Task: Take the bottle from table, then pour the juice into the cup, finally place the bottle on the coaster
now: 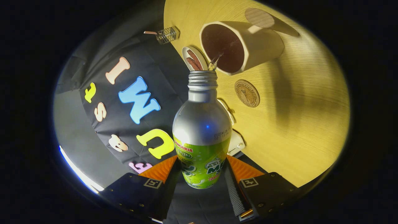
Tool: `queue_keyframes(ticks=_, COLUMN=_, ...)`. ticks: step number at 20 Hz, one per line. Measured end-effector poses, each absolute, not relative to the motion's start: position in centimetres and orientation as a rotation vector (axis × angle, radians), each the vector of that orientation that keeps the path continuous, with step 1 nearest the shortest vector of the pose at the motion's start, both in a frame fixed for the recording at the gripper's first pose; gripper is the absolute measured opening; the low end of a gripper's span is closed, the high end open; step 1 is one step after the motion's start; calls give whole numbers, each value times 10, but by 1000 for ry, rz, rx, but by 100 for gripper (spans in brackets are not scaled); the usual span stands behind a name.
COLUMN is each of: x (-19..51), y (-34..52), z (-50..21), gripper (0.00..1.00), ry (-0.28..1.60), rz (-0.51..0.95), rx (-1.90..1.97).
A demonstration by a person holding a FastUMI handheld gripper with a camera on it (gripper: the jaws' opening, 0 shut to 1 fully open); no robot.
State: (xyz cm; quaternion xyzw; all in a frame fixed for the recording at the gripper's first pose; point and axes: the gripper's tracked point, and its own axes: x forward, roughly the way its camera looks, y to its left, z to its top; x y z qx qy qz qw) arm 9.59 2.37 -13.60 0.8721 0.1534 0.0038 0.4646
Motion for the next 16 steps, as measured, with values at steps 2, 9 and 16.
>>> queue_keyframes(ticks=2, x=97, y=24, z=-131, gripper=76, ry=369, rz=11, rx=2154)
queue_keyframes(ticks=9, x=106, y=6, z=-116, gripper=76, ry=297, rz=-9, rx=2206)
queue_keyframes(ticks=16, x=107, y=2, z=-112, gripper=76, ry=275, rz=-48, rx=2257)
